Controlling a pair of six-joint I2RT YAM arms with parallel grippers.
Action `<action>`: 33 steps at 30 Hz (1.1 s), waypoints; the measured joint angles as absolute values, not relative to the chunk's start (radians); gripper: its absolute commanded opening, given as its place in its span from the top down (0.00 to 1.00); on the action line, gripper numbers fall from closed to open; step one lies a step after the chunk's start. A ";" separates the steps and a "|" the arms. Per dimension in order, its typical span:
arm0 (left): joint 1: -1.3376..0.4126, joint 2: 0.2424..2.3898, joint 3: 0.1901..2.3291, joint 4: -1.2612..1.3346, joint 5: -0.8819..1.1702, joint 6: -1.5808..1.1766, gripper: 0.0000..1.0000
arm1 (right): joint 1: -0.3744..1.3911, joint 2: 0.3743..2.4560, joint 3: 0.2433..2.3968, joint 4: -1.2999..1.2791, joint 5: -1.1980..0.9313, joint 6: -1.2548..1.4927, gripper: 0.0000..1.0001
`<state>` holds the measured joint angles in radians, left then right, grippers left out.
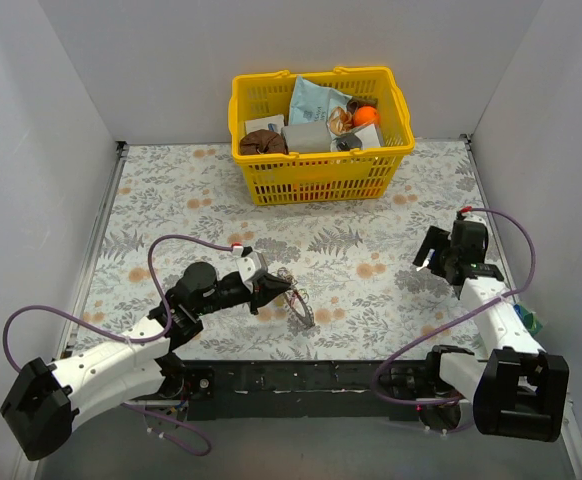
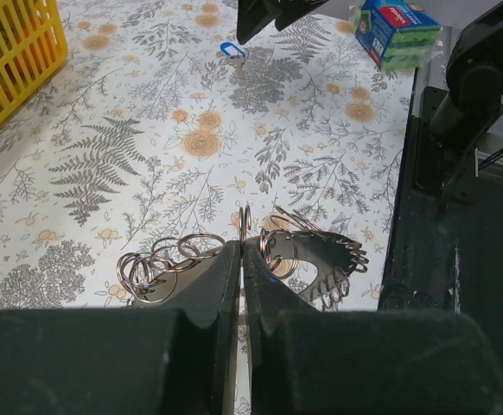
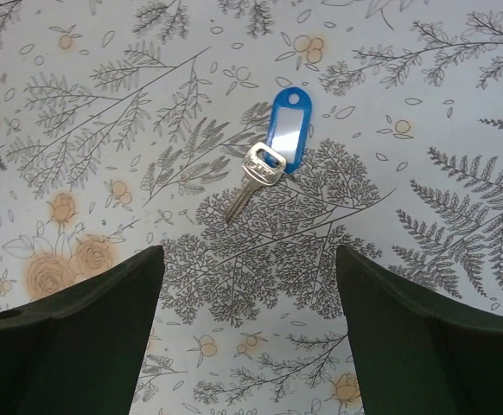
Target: Put the keys on the keyring
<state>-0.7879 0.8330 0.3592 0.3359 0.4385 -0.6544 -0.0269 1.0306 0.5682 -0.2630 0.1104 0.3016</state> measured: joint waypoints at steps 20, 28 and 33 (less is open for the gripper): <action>-0.788 0.843 0.359 0.336 0.465 -0.667 1.00 | -0.125 1.219 0.563 -0.155 0.178 0.329 0.57; -0.788 0.840 0.359 0.336 0.467 -0.667 1.00 | -0.125 1.253 0.567 -0.130 0.154 0.327 0.57; -0.788 0.839 0.359 0.336 0.467 -0.668 1.00 | -0.125 1.277 0.567 -0.101 0.154 0.325 0.78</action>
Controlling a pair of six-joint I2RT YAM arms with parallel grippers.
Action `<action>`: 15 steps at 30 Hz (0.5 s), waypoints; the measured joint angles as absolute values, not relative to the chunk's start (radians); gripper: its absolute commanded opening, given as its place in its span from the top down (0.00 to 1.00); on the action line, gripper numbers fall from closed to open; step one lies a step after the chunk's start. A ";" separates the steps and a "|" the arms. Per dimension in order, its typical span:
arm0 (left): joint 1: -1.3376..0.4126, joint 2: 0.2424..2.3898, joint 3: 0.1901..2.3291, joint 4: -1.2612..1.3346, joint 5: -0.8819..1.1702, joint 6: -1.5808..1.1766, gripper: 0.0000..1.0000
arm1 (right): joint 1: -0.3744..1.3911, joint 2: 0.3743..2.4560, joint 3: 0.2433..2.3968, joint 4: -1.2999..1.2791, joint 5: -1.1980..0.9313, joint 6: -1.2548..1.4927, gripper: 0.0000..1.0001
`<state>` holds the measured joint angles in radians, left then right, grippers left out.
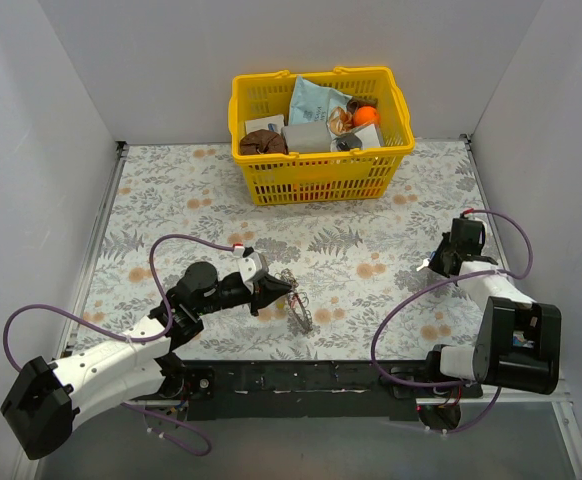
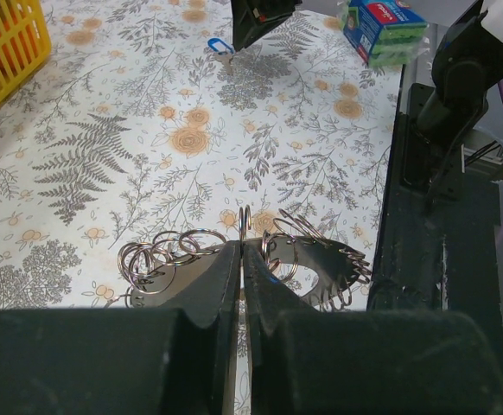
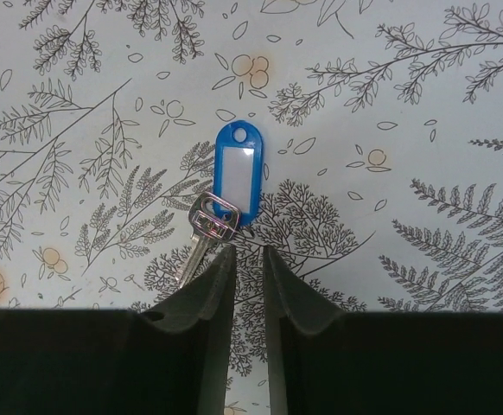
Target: Put the keys on the keyring
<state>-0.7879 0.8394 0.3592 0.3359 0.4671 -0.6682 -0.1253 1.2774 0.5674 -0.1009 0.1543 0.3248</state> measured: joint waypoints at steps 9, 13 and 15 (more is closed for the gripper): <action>-0.788 0.839 0.359 0.336 0.472 -0.670 1.00 | -0.131 1.330 0.577 -0.100 0.150 0.331 0.78; -0.788 0.839 0.359 0.336 0.472 -0.670 1.00 | -0.131 1.330 0.580 -0.093 0.150 0.331 0.75; -0.788 0.838 0.359 0.336 0.472 -0.670 1.00 | -0.131 1.330 0.580 -0.088 0.150 0.330 0.73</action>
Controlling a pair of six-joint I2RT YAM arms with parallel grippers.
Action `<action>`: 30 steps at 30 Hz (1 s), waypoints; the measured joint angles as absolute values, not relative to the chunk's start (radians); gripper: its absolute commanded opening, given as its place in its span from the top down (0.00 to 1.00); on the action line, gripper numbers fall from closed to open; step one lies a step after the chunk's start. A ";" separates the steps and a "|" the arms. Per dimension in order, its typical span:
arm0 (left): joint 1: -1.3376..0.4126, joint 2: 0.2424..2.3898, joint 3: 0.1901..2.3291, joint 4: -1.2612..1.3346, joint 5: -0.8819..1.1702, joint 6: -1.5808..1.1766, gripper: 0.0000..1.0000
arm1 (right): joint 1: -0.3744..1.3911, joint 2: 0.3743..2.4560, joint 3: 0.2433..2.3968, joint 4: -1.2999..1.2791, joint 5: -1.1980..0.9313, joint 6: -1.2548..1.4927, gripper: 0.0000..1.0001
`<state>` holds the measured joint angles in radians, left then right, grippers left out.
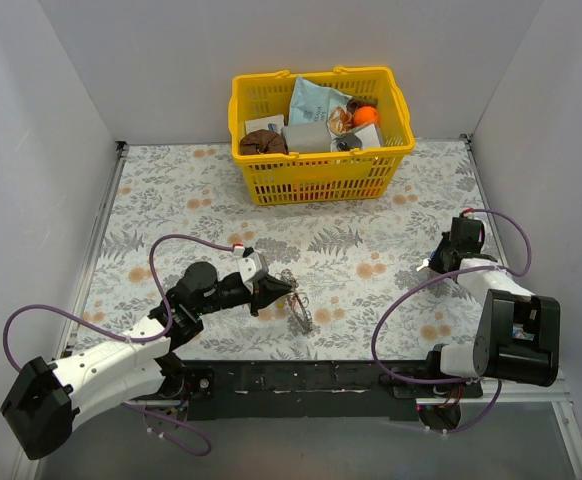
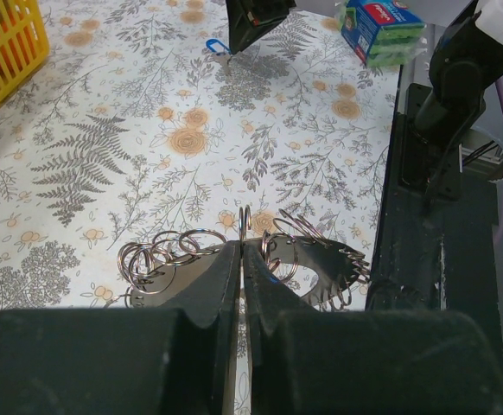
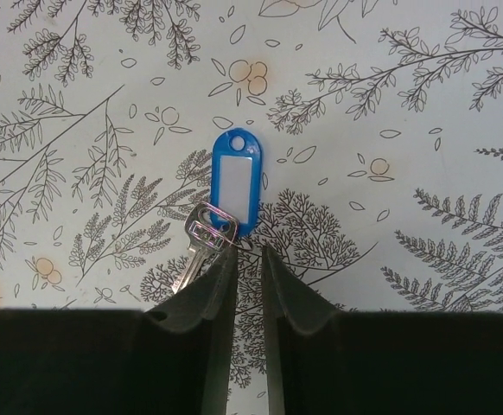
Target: Put the keys on the keyring
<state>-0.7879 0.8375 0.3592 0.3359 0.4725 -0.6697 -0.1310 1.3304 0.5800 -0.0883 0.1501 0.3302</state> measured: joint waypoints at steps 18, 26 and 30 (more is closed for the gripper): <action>-0.788 0.830 0.359 0.335 0.472 -0.670 1.00 | -0.171 1.409 0.625 -0.052 0.032 0.304 0.79; -0.788 0.830 0.359 0.335 0.472 -0.670 1.00 | -0.173 1.409 0.625 -0.048 0.007 0.302 0.93; -0.788 0.830 0.359 0.330 0.472 -0.669 1.00 | -0.175 1.409 0.624 -0.047 -0.022 0.303 0.98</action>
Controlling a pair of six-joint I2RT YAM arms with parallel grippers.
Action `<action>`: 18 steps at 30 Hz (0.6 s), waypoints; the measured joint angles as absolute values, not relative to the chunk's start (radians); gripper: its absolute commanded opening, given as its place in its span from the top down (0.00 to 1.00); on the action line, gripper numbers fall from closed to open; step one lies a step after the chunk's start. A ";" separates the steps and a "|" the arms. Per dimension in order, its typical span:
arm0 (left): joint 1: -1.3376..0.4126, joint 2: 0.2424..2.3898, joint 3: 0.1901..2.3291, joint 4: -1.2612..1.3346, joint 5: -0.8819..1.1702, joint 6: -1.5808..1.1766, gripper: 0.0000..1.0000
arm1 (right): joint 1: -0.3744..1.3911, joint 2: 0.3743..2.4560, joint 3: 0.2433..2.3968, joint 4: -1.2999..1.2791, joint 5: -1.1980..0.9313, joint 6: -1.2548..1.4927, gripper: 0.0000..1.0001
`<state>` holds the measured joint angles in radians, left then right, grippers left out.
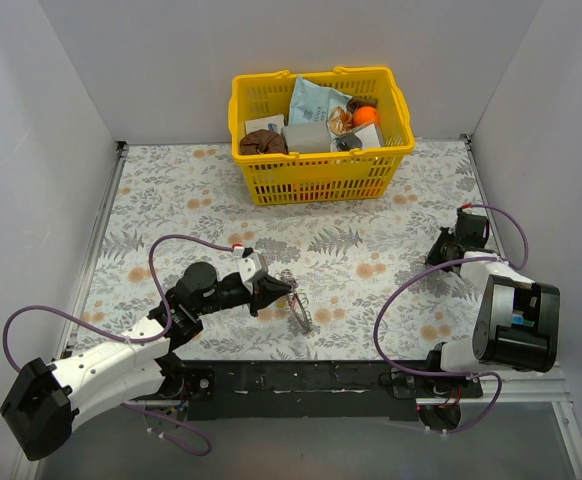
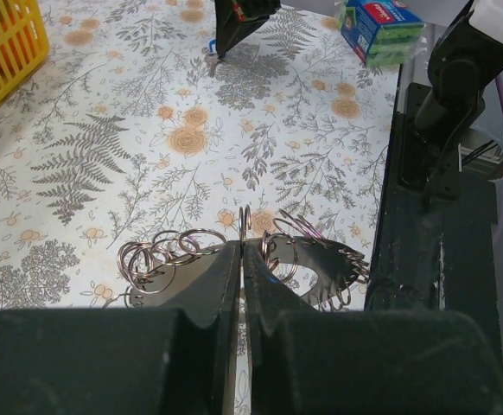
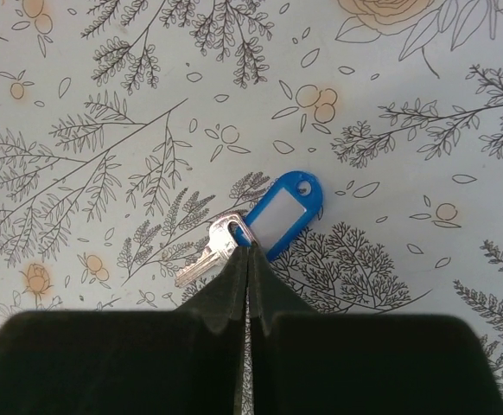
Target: Put the keys on the keyring
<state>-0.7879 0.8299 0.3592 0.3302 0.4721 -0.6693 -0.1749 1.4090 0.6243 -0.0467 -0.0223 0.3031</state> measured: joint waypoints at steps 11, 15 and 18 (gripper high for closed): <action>-0.788 0.830 0.360 0.306 0.472 -0.670 1.00 | -0.174 1.382 0.622 -0.043 -0.166 0.303 0.99; -0.788 0.830 0.362 0.296 0.484 -0.670 1.00 | -0.148 1.382 0.624 -0.052 -0.216 0.299 0.99; -0.788 0.830 0.373 0.282 0.490 -0.671 1.00 | -0.085 1.383 0.643 -0.076 -0.234 0.281 0.99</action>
